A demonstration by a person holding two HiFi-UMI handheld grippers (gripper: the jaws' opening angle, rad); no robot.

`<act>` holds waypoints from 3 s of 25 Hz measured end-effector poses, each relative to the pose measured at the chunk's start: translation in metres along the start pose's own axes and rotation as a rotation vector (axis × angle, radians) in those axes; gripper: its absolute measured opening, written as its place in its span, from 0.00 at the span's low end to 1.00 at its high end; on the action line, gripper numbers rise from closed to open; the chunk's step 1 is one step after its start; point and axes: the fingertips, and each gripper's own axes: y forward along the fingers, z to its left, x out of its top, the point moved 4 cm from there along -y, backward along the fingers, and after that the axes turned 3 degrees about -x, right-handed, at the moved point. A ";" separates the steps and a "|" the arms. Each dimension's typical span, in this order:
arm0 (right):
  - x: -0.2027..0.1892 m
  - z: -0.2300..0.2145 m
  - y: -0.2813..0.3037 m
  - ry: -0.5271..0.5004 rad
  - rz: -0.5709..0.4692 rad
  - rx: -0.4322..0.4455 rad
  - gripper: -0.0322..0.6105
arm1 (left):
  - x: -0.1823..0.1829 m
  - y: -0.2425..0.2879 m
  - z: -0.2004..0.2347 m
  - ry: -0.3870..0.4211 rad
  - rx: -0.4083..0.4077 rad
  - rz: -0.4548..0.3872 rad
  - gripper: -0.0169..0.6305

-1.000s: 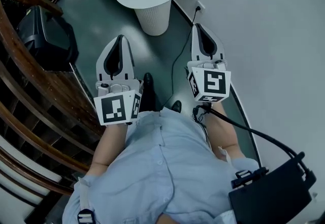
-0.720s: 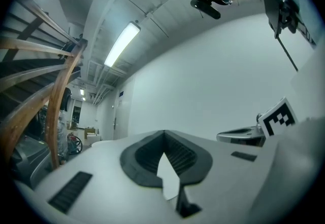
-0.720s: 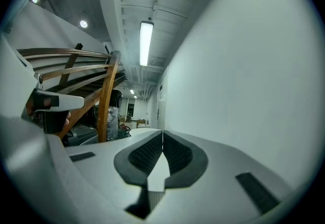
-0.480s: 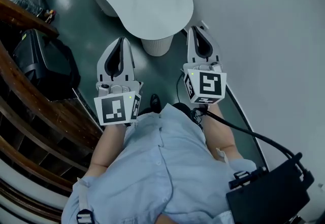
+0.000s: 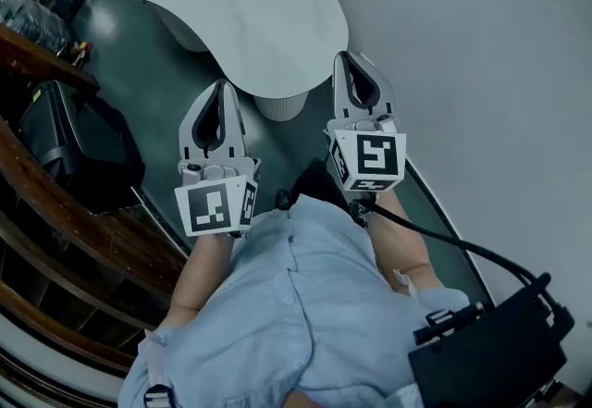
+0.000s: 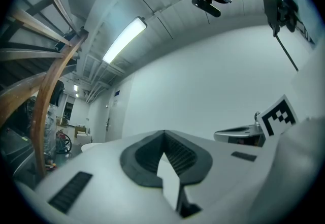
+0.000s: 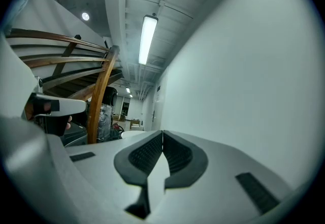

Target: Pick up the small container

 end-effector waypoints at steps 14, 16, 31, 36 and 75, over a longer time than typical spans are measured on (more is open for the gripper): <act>-0.033 -0.016 0.055 0.046 0.050 0.019 0.05 | -0.028 0.055 0.007 0.009 -0.011 0.064 0.03; -0.036 -0.022 0.072 0.056 0.055 0.029 0.05 | -0.029 0.073 0.007 0.011 -0.016 0.064 0.02; -0.016 -0.063 0.222 0.094 -0.004 0.174 0.05 | -0.012 0.199 0.024 0.094 0.055 0.057 0.02; -0.012 -0.062 0.246 0.083 -0.019 0.198 0.05 | -0.019 0.209 0.035 0.087 0.084 0.065 0.03; -0.108 -0.014 0.338 0.059 0.221 0.206 0.53 | -0.115 0.237 0.123 -0.136 0.069 0.293 0.03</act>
